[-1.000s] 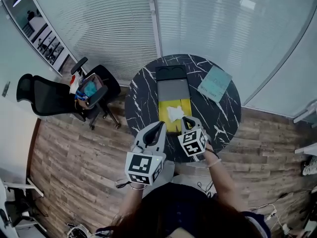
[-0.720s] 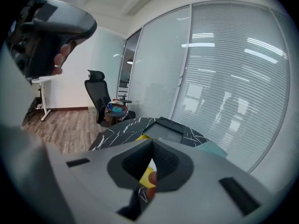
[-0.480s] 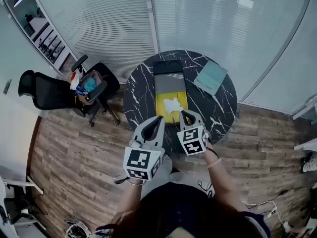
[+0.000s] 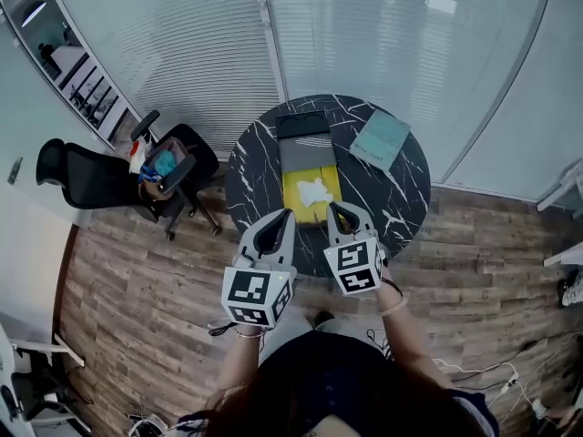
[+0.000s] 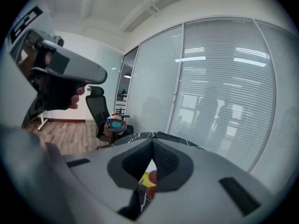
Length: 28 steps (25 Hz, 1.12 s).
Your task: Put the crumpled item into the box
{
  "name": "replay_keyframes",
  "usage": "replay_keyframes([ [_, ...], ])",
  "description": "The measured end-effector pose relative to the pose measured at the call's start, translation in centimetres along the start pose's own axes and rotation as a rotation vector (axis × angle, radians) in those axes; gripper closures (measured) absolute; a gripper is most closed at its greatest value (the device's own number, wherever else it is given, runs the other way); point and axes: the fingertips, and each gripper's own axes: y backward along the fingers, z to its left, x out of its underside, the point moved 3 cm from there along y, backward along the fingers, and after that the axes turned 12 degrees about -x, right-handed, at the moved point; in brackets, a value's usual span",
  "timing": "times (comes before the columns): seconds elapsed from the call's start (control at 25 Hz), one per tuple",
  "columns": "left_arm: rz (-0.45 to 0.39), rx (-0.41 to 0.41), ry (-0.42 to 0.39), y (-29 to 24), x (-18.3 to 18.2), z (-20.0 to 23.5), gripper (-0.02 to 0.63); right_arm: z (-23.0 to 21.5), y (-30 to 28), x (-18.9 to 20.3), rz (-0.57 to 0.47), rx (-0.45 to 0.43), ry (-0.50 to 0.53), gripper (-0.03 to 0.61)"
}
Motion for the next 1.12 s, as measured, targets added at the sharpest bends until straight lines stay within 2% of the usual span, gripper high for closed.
replay_keyframes([
  [0.4, -0.013, 0.020, -0.004, 2.1, -0.2, 0.2, 0.584, 1.7, 3.9, -2.6, -0.106, 0.053, -0.041, 0.555],
  [1.12, -0.035, 0.055, -0.005, 7.8, 0.3, 1.0, 0.585, 7.0, 9.7, -5.6, -0.182, 0.130, -0.017, 0.555],
])
